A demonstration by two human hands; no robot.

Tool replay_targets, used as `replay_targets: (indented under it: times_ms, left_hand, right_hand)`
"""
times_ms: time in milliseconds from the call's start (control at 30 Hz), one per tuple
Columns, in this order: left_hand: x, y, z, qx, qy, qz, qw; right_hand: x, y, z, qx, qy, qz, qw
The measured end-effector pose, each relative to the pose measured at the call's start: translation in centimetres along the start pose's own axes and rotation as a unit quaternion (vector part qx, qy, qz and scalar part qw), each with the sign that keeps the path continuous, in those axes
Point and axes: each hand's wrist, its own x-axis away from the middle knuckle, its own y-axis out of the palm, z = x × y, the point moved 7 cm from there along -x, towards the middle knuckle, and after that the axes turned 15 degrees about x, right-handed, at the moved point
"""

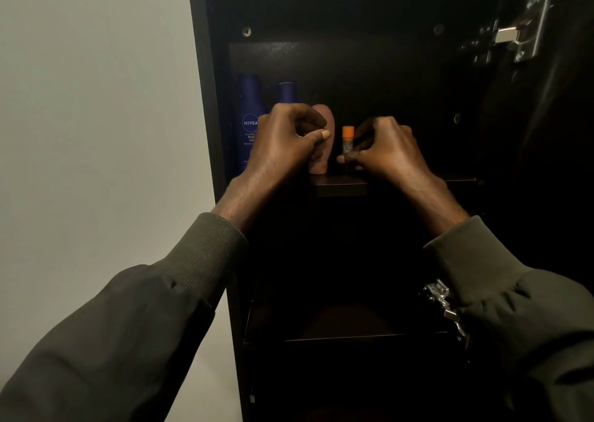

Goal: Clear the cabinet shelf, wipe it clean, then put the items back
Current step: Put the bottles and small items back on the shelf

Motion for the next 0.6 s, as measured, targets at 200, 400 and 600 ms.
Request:
replay_targets:
  times_ms: [200,400,600]
  left_hand:
    - [0.06,0.08,-0.15,-0.008,-0.002,-0.009,1.0]
    - [0.1,-0.01,-0.12,-0.005,-0.006,-0.006,1.0]
    - [0.25,0.04,-0.32,-0.003,-0.006,-0.002,1.0]
  right_hand:
    - [-0.35,0.01,0.22,0.008,0.002,0.014,1.0]
    - [-0.52,0.26,0.44,0.015,0.003,0.009,1.0]
    - [-0.49,0.45,0.1,0.035,-0.003,0.01,0.999]
